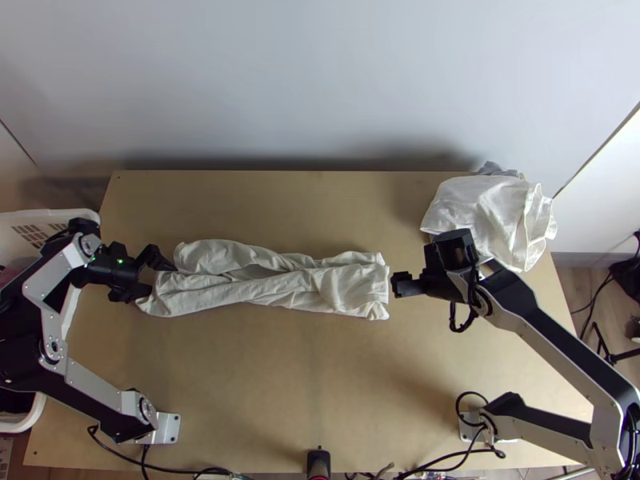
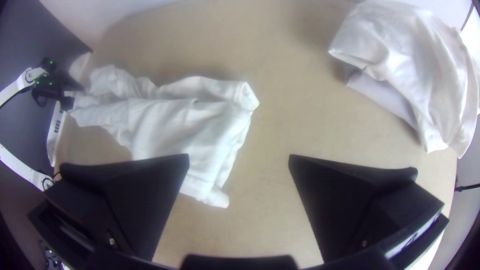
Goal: Fold the t-shirt
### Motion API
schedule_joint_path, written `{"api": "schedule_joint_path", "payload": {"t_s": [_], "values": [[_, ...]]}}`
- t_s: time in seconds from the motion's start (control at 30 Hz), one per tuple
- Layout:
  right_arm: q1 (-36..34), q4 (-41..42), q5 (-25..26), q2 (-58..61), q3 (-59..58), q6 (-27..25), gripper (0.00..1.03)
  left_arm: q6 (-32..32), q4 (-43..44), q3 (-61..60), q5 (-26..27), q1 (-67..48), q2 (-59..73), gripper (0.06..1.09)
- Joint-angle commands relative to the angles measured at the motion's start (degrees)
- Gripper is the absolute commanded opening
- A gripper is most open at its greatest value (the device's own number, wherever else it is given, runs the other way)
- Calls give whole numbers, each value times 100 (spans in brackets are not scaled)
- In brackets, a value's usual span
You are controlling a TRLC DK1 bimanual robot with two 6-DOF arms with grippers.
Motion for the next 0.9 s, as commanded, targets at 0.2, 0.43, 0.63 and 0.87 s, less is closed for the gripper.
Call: {"api": "schedule_joint_path", "payload": {"t_s": [0.2, 0.43, 0.63, 0.87], "values": [[-46, -96, -3, -3, 82, 4, 92, -1022, 429, 424, 184, -558, 267, 103], [-55, -290, -3, -29, 179, -4, 92, -1013, 657, 248, 756, -971, 452, 104], [-55, -307, -3, -38, 179, -13, 92, -820, 868, -60, 844, -1112, 302, 53], [-64, -307, -3, -82, 179, -31, 92, -644, 1150, -455, 431, -927, -418, 11]]}}
